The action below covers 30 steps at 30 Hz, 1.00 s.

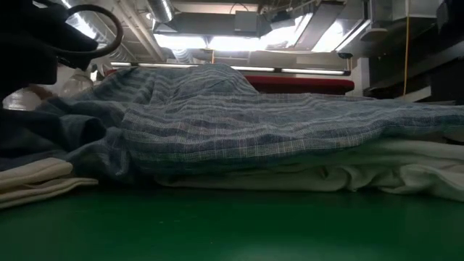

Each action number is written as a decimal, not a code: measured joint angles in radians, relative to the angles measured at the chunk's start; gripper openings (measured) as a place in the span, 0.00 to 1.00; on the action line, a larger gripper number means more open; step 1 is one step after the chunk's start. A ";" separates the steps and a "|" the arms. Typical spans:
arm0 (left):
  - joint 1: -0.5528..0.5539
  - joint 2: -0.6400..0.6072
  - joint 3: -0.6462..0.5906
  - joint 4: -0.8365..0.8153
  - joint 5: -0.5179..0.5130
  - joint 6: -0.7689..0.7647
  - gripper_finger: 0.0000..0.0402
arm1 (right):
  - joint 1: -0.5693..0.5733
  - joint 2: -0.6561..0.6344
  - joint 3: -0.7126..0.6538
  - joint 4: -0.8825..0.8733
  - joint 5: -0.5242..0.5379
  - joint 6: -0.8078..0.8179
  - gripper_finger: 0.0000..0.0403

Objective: Fold Laundry from Bin
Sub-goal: Fold the blue checkered polo shirt

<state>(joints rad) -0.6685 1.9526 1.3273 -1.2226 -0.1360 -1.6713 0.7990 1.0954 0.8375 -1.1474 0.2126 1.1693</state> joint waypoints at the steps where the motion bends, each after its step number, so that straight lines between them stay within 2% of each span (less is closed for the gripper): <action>1: 0.000 0.000 0.000 0.000 0.003 0.000 0.01 | 0.000 0.000 0.000 0.034 -0.008 -0.027 0.34; 10: 0.000 0.000 0.000 -0.018 0.034 -0.001 0.01 | 0.004 0.000 0.000 0.229 -0.070 -0.120 0.34; 17: 0.000 0.000 0.000 -0.017 0.034 -0.001 0.01 | 0.118 0.048 0.000 0.303 -0.034 -0.199 0.34; 22: 0.000 0.000 0.000 -0.014 0.034 -0.002 0.00 | 0.191 0.111 0.001 0.312 -0.031 -0.073 0.34; 30: 0.000 0.000 0.000 -0.011 0.032 -0.003 0.01 | 0.250 0.176 0.001 0.167 -0.059 0.257 0.34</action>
<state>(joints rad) -0.6685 1.9526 1.3273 -1.2336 -0.1040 -1.6741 1.0487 1.2711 0.8386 -0.9809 0.1537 1.4263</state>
